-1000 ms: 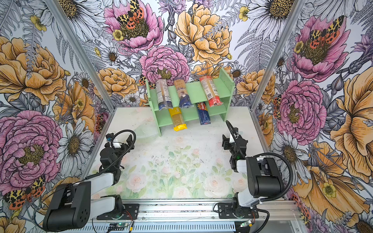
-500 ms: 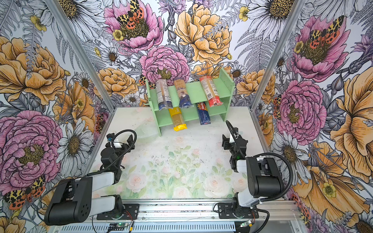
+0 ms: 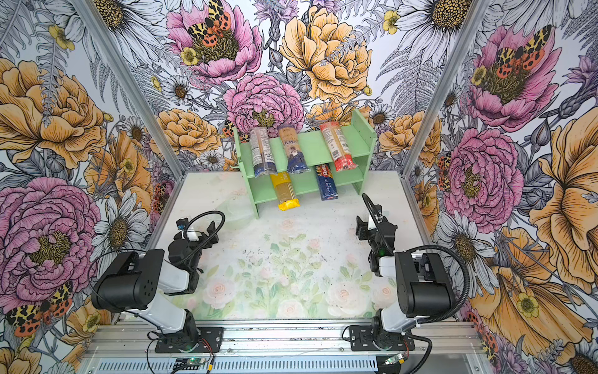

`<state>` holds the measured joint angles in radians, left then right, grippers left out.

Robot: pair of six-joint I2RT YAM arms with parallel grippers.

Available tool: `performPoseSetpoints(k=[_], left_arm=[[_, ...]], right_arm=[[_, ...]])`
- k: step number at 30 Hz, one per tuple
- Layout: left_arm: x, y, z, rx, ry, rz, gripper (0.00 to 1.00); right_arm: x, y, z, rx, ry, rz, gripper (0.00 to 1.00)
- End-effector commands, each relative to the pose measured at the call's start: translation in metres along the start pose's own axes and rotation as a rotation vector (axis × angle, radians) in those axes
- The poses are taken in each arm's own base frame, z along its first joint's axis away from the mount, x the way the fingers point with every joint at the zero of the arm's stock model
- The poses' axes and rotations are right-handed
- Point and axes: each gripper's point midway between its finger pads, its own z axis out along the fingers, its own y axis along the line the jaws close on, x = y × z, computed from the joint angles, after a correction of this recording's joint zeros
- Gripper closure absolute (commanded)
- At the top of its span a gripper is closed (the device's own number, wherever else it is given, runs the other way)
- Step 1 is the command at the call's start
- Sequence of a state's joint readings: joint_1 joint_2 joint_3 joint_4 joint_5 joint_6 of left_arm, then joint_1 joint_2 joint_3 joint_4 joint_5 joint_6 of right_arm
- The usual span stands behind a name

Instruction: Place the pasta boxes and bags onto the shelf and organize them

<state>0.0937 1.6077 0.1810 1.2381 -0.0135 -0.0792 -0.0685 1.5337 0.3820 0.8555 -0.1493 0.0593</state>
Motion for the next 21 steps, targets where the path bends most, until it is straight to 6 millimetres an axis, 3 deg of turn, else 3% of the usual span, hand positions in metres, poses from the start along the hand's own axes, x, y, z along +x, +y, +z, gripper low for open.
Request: performPoseSetpoints(k=[1, 8, 11, 21], left_arm=[[-0.036, -0.002, -0.003, 0.028, -0.148, -0.02, 0.01], [-0.03, -0.008, 0.017, 0.048, -0.049, -0.005, 0.01], [-0.024, -0.02, 0.032, 0.061, 0.03, 0.045, 0.01], [-0.022, -0.027, 0.033, 0.048, 0.038, 0.086, 0.01]], right_arm=[[-0.006, 0.0, 0.001, 0.007, -0.026, -0.015, 0.3], [-0.007, 0.001, 0.001, 0.006, -0.027, -0.015, 0.29], [-0.006, 0.0, 0.002, 0.008, -0.024, -0.015, 0.29], [-0.007, 0.0, 0.002, 0.008, -0.026, -0.016, 0.21]])
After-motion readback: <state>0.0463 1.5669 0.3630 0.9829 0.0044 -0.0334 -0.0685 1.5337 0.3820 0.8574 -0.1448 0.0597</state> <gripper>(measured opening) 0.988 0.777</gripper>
